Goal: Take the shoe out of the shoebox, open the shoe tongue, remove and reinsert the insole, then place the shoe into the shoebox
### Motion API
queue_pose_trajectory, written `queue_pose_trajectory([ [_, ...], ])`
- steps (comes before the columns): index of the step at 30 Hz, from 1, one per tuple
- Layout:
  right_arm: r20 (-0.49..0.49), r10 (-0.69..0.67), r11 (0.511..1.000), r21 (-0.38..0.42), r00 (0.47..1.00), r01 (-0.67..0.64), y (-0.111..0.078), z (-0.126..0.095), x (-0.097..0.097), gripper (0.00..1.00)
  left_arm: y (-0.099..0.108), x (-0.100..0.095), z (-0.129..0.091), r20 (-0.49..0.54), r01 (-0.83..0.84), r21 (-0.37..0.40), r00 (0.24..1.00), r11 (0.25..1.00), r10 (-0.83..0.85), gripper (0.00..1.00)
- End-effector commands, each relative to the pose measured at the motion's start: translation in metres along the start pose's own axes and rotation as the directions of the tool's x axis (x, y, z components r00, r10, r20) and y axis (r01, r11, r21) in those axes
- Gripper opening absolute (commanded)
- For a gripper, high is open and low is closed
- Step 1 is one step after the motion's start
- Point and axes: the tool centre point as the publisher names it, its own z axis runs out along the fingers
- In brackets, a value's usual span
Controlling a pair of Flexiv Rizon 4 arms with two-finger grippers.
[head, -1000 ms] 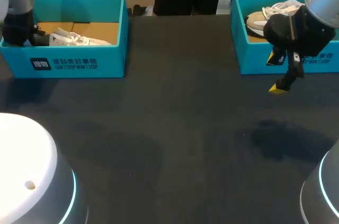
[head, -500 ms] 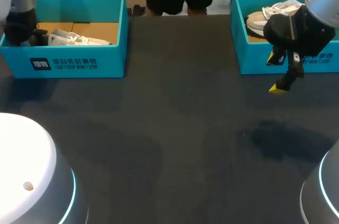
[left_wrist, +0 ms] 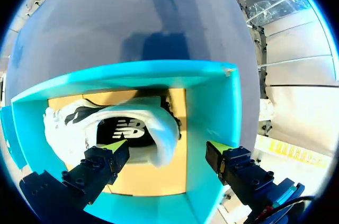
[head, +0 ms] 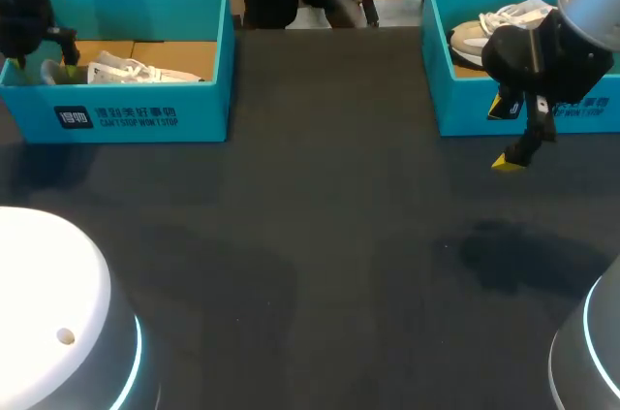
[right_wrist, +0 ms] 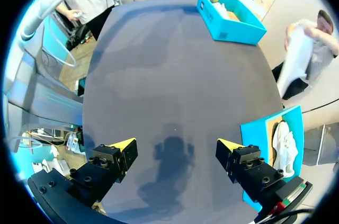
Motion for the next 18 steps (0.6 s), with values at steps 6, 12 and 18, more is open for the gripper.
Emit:
queue_pose_trajectory([
  [6, -0.001, 0.001, 1.000, 0.003, 1.000, -0.001, 0.001, 0.001, -0.001, 1.00, -0.010, 0.014, -0.039, 0.041, 0.038, -0.031, 0.998, 0.999, -0.036, 1.00],
  [12, -0.001, 0.001, 1.000, 0.003, 1.000, -0.001, 0.001, 0.001, -0.001, 1.00, -0.015, 0.023, -0.060, 0.058, 0.047, -0.023, 0.997, 0.999, -0.046, 1.00],
  [18, 0.034, 0.268, 0.962, 0.045, 0.963, -0.269, -0.012, -0.001, -0.035, 1.00, -0.026, 0.032, -0.085, 0.087, 0.021, 0.008, 0.996, 1.000, -0.022, 1.00],
])
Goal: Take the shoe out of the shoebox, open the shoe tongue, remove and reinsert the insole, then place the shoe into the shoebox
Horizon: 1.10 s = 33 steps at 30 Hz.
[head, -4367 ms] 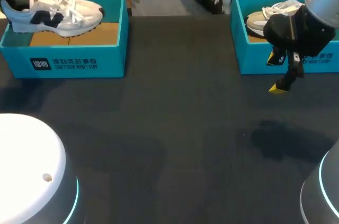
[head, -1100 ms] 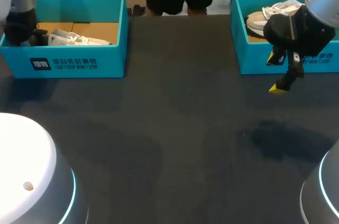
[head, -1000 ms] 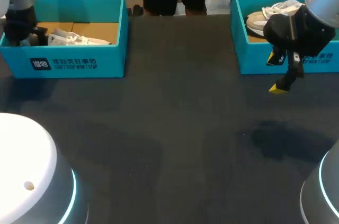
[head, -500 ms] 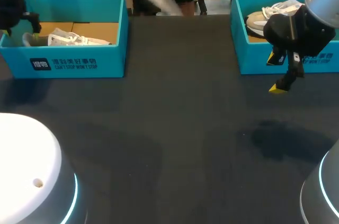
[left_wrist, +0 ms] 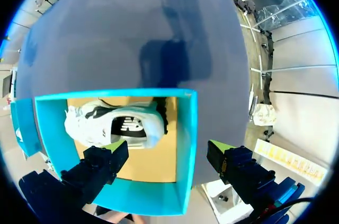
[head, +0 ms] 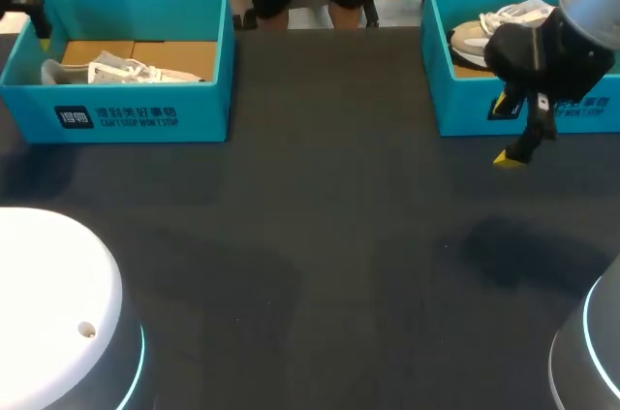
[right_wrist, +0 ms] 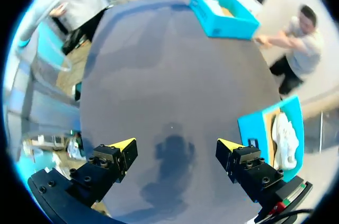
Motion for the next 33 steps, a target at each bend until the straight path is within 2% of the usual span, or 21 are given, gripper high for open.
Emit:
queue_pose_trajectory([
  [1, 0.012, 0.248, 0.968, 0.018, 0.969, -0.248, -0.005, -0.002, -0.031, 1.00, -0.007, 0.007, -0.019, 0.010, -0.018, 0.006, 1.000, 1.000, 0.018, 1.00],
  [5, 0.017, 0.471, 0.882, 0.015, 0.882, -0.471, -0.020, -0.010, -0.054, 1.00, -0.007, 0.007, -0.019, 0.010, -0.018, 0.006, 1.000, 1.000, 0.018, 1.00],
  [9, 0.048, 0.596, 0.802, -0.008, 0.801, -0.597, -0.028, -0.019, -0.078, 1.00, -0.007, 0.007, -0.019, 0.010, -0.018, 0.006, 1.000, 1.000, 0.018, 1.00],
  [10, 0.059, 0.642, 0.767, -0.020, 0.765, -0.642, -0.030, -0.022, -0.085, 1.00, -0.007, 0.007, -0.019, 0.010, -0.018, 0.006, 1.000, 1.000, 0.018, 1.00],
  [14, 0.092, 0.721, 0.693, -0.079, 0.687, -0.717, -0.032, -0.030, -0.114, 1.00, -0.007, 0.007, -0.019, 0.010, -0.018, 0.006, 1.000, 1.000, 0.018, 1.00],
  [15, 0.099, 0.761, 0.649, -0.099, 0.641, -0.755, -0.033, -0.032, -0.121, 1.00, -0.007, 0.007, -0.019, 0.010, -0.018, 0.006, 1.000, 1.000, 0.018, 1.00],
  [16, 0.090, 0.776, 0.631, -0.120, 0.624, -0.767, -0.034, -0.034, -0.129, 1.00, -0.007, 0.007, -0.019, 0.010, -0.018, 0.006, 1.000, 1.000, 0.018, 1.00],
  [20, 0.116, 0.864, 0.503, -0.182, 0.490, -0.845, -0.034, -0.040, -0.155, 1.00, -0.007, 0.007, -0.019, 0.010, -0.018, 0.006, 1.000, 1.000, 0.018, 1.00],
  [23, 0.140, 0.899, 0.438, -0.239, 0.415, -0.867, -0.034, -0.045, -0.172, 1.00, -0.007, 0.007, -0.019, 0.010, -0.018, 0.006, 1.000, 1.000, 0.018, 1.00],
  [27, 0.149, 0.945, 0.320, -0.242, 0.291, -0.916, -0.035, -0.047, -0.189, 1.00, -0.007, 0.007, -0.019, 0.010, -0.018, 0.006, 1.000, 1.000, 0.018, 1.00],
  [33, 0.149, 0.945, 0.320, -0.242, 0.291, -0.916, -0.035, -0.047, -0.189, 1.00, -0.007, 0.007, -0.019, 0.010, -0.018, 0.006, 1.000, 1.000, 0.018, 1.00],
])
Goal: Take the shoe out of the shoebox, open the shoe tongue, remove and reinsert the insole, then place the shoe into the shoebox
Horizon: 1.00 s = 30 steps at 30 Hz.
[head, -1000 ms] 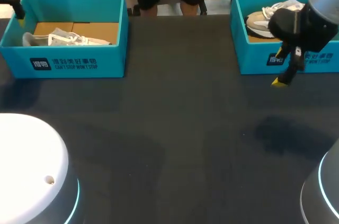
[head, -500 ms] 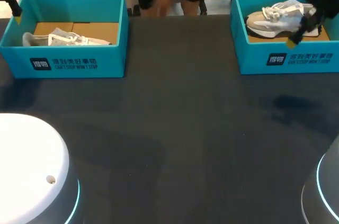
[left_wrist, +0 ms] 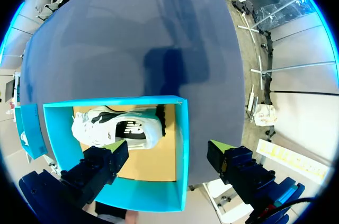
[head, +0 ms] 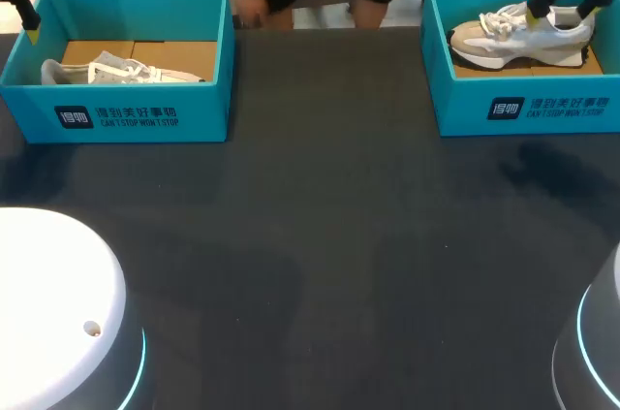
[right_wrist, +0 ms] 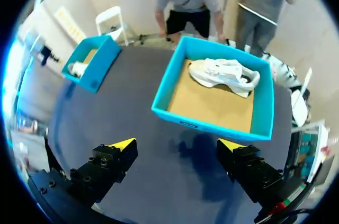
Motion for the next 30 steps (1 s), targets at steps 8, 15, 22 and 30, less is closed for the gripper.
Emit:
queue_pose_trajectory([
  [8, 0.063, 0.214, 0.976, -0.045, 0.975, -0.212, -0.003, 0.001, 0.005, 1.00, -0.002, 0.000, -0.001, -0.003, -0.001, -0.003, 1.000, 1.000, 0.001, 1.00],
  [15, 0.063, 0.214, 0.976, -0.045, 0.975, -0.212, -0.003, 0.001, 0.005, 1.00, -0.002, 0.000, -0.001, -0.003, -0.001, -0.003, 1.000, 1.000, 0.001, 1.00],
  [22, 0.246, 0.317, 0.949, -0.084, 0.916, -0.305, 0.033, 0.033, -0.021, 1.00, -0.002, 0.000, -0.001, -0.003, -0.001, -0.003, 1.000, 1.000, 0.001, 1.00],
  [30, 0.348, 0.370, 0.929, -0.139, 0.861, -0.343, 0.077, 0.059, -0.077, 1.00, -0.002, 0.000, -0.001, -0.003, -0.001, -0.003, 1.000, 1.000, 0.001, 1.00],
])
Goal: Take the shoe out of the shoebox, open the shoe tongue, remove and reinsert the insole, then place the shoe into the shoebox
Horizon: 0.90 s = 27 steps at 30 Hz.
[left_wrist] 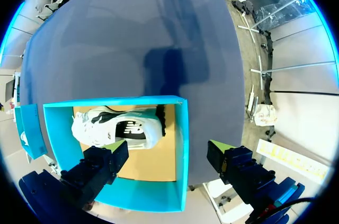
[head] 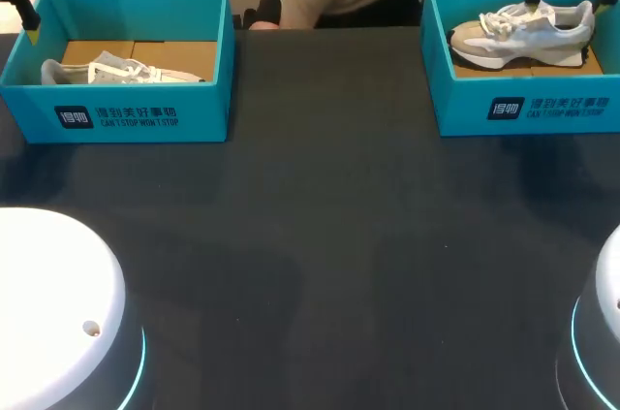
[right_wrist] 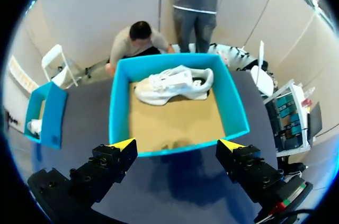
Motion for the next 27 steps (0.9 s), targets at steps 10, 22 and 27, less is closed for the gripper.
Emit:
queue_pose_trajectory([
  [10, 0.058, 0.057, 0.994, 0.086, 0.997, -0.062, 0.084, 0.068, -0.025, 1.00, -0.002, 0.000, -0.001, -0.003, -0.001, -0.003, 1.000, 1.000, 0.001, 1.00],
  [22, 0.093, 0.064, 0.989, 0.125, 0.994, -0.075, 0.095, 0.083, -0.039, 1.00, -0.002, 0.000, -0.001, -0.003, -0.001, -0.003, 1.000, 1.000, 0.001, 1.00],
  [27, 0.093, 0.064, 0.989, 0.125, 0.994, -0.075, 0.095, 0.083, -0.039, 1.00, -0.002, 0.000, -0.001, -0.003, -0.001, -0.003, 1.000, 1.000, 0.001, 1.00],
])
